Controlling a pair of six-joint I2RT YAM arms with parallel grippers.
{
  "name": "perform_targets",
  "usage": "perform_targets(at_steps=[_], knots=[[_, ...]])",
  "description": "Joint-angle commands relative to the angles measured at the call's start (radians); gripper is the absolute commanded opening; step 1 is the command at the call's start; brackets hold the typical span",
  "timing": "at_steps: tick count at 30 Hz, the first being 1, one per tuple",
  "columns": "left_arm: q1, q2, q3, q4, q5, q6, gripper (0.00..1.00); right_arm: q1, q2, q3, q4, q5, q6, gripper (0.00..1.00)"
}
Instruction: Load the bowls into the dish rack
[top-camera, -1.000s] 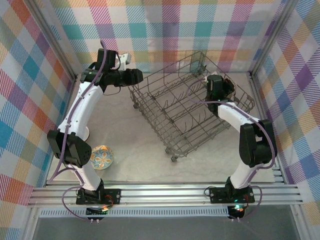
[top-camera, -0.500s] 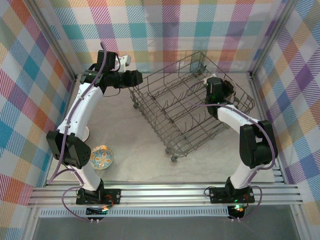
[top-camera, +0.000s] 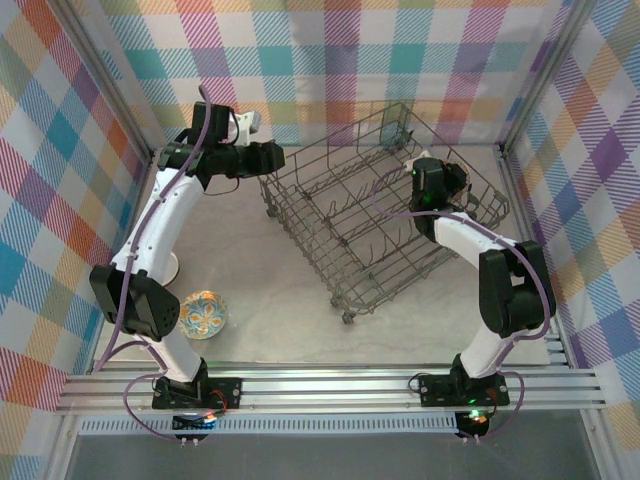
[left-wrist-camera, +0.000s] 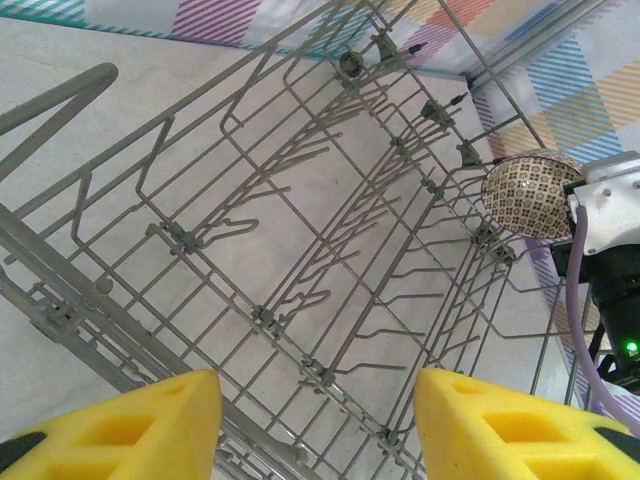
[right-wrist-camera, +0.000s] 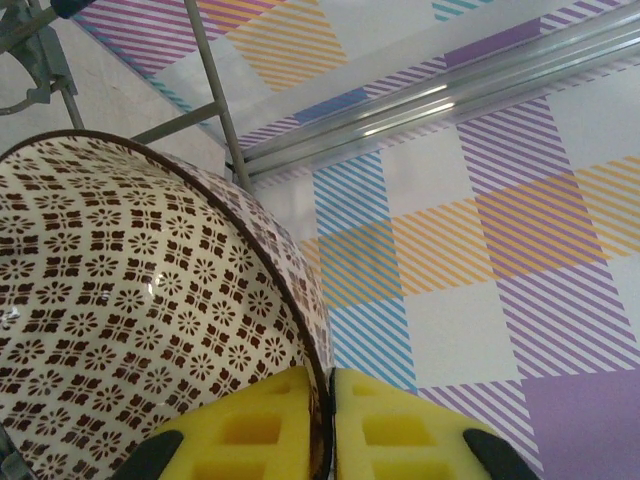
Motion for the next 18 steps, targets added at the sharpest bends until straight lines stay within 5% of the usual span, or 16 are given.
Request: perform_targets(at_steps=[1, 18], knots=[[0.018, -0.046, -0.019, 0.024, 0.021, 0.007, 0.54, -0.003, -0.041, -0.022, -0.008, 0.036, -0.001, 0.18], [0.019, -0.078, -0.062, 0.040, 0.012, -0.003, 0.54, -0.002, -0.045, 0.003, -0.128, 0.036, 0.122, 0.38]])
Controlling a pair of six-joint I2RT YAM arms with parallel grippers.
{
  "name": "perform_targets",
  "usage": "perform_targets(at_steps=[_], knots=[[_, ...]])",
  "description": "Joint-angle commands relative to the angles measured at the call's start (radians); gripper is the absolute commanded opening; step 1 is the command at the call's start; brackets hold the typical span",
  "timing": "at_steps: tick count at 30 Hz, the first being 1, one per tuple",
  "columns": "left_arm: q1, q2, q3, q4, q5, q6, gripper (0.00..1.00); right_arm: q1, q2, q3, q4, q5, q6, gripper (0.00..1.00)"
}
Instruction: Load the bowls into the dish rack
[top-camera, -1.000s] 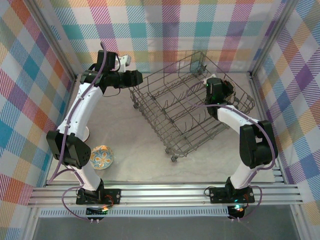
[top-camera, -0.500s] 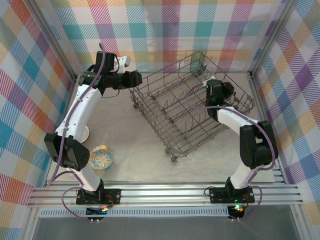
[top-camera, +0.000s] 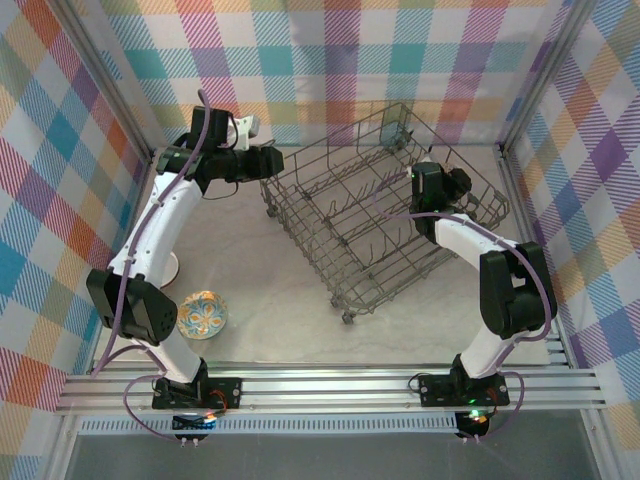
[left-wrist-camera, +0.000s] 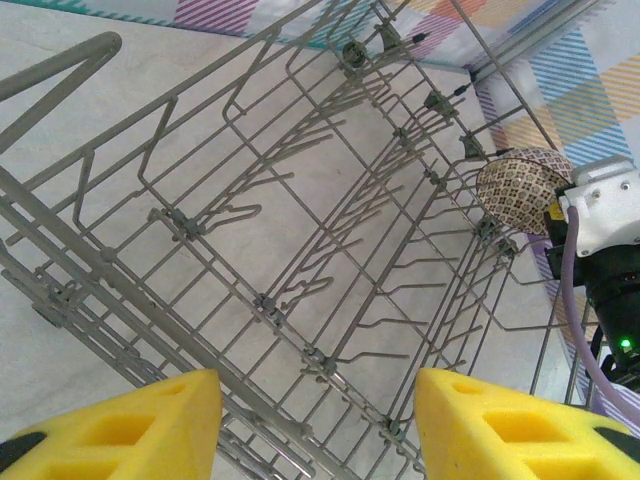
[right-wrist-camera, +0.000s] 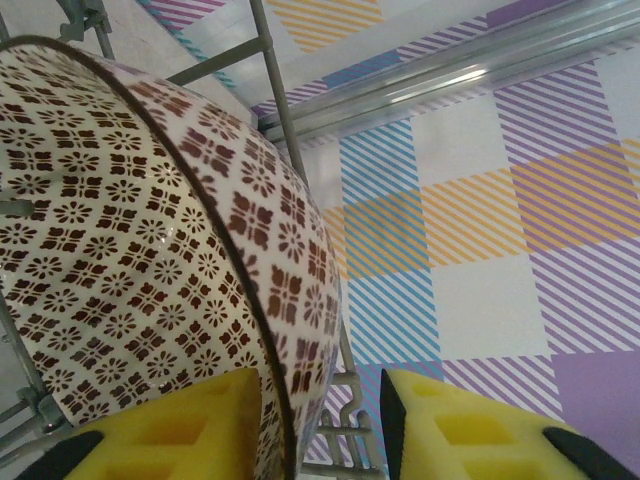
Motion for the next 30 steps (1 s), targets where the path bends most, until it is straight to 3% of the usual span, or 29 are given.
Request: perform_targets(at_steps=[1, 11, 30], knots=[[0.019, -0.046, -0.015, 0.031, 0.013, -0.005, 0.54, 0.000, -0.032, 0.019, -0.025, 0.029, 0.052, 0.38], [0.018, -0.062, -0.034, 0.040, 0.008, -0.014, 0.54, 0.000, -0.019, 0.020, -0.060, 0.030, 0.101, 0.48], [0.018, -0.083, -0.064, 0.050, 0.003, -0.042, 0.54, 0.000, 0.018, 0.041, -0.169, 0.006, 0.214, 0.57]])
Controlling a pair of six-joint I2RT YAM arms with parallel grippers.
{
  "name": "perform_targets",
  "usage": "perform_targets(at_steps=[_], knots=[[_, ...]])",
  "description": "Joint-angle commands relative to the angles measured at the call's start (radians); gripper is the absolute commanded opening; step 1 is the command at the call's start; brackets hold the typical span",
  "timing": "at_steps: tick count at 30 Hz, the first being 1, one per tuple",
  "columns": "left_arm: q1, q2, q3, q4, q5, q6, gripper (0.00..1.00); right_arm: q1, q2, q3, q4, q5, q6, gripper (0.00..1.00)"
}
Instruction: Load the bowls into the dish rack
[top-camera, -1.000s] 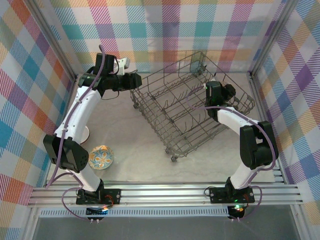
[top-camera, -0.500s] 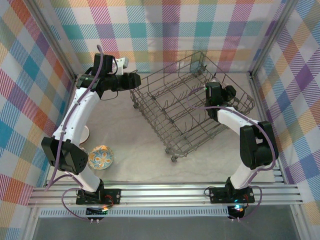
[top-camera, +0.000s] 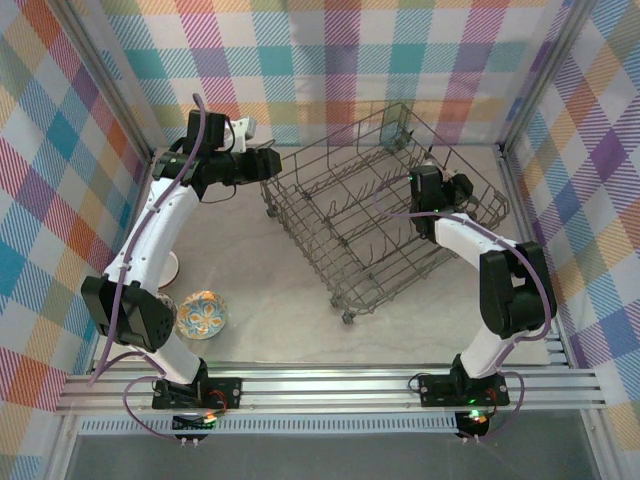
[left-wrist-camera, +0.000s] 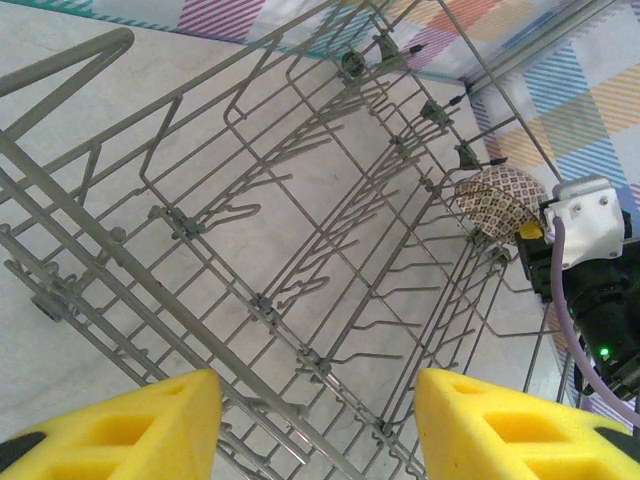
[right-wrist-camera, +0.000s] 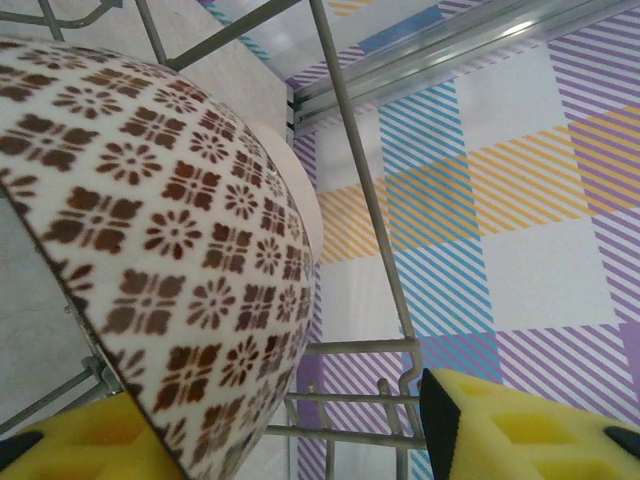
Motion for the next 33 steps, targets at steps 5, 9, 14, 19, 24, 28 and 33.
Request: perform_targets(at_steps=[5, 9, 14, 19, 24, 28, 33], knots=[[0.015, -0.037, -0.012, 0.017, 0.009, -0.013, 0.54, 0.002, 0.027, 0.039, -0.075, 0.011, 0.081, 0.59], [0.015, -0.035, -0.013, 0.017, 0.010, -0.016, 0.54, 0.001, 0.043, 0.049, -0.096, 0.002, 0.099, 0.60], [0.015, -0.032, -0.011, 0.013, 0.010, -0.014, 0.54, 0.001, 0.067, 0.068, -0.118, -0.005, 0.114, 0.62], [0.015, -0.029, -0.011, 0.006, 0.002, -0.009, 0.54, 0.001, 0.063, 0.099, -0.150, -0.024, 0.139, 0.66], [0.015, -0.010, 0.004, -0.013, -0.004, 0.004, 0.55, 0.002, 0.028, 0.137, -0.238, -0.080, 0.190, 0.76], [0.015, 0.009, 0.022, -0.027, 0.004, 0.017, 0.55, 0.002, -0.005, 0.154, -0.336, -0.190, 0.245, 0.82], [0.016, 0.034, 0.057, -0.048, 0.013, 0.027, 0.56, 0.009, -0.066, 0.172, -0.421, -0.295, 0.309, 0.87]])
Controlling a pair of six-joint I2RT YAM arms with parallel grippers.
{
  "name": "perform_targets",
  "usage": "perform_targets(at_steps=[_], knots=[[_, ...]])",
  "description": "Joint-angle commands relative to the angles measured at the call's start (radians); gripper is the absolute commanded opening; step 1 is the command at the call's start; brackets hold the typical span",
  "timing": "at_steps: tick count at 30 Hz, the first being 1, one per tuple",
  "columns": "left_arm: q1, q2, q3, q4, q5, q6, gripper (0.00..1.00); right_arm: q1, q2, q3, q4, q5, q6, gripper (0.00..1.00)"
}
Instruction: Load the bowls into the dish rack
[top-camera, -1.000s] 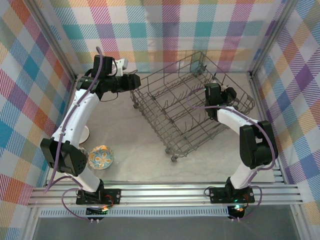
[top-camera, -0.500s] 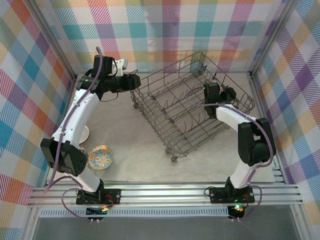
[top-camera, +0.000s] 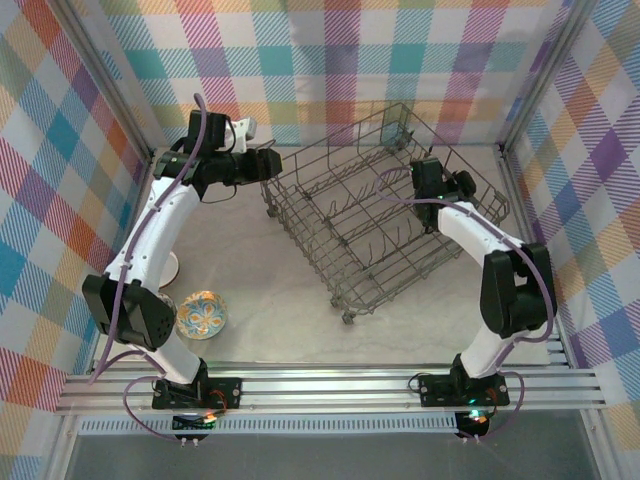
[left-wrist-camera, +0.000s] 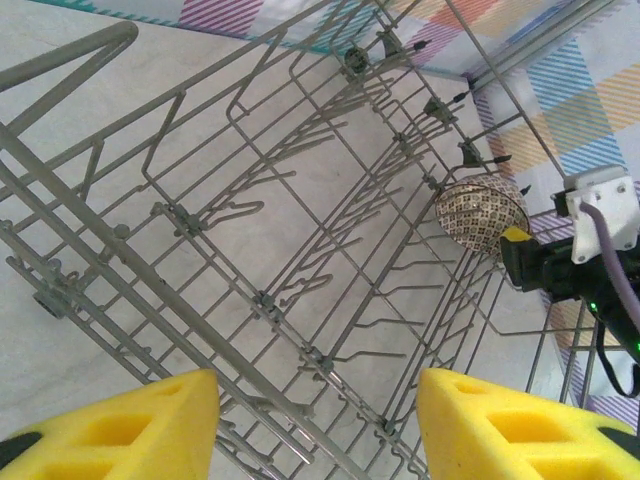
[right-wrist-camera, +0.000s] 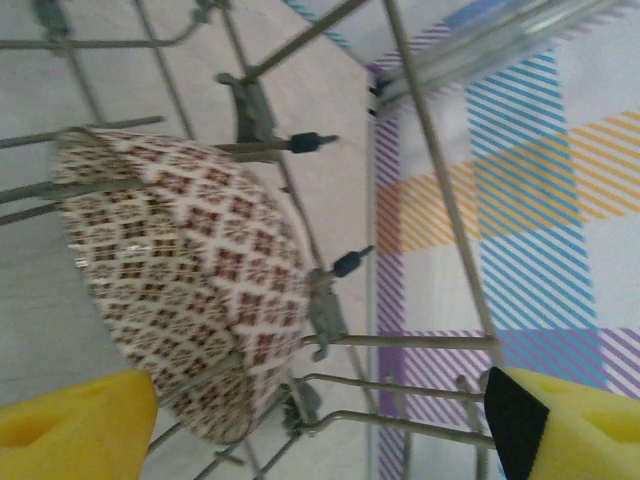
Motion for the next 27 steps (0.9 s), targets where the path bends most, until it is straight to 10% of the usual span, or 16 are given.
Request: perform_targets(at_steps=[1, 11, 27], knots=[[0.017, 0.024, 0.050, -0.037, 0.011, 0.025, 0.55, 0.008, -0.070, 0.048, -0.117, -0.144, 0.083, 0.89], [0.017, -0.014, 0.032, -0.149, -0.110, 0.010, 0.56, 0.009, -0.117, 0.148, -0.194, -0.281, 0.135, 0.95], [0.024, -0.293, -0.238, -0.578, -0.446, -0.279, 0.60, 0.010, -0.292, 0.114, -0.306, -0.851, 0.505, 0.93]])
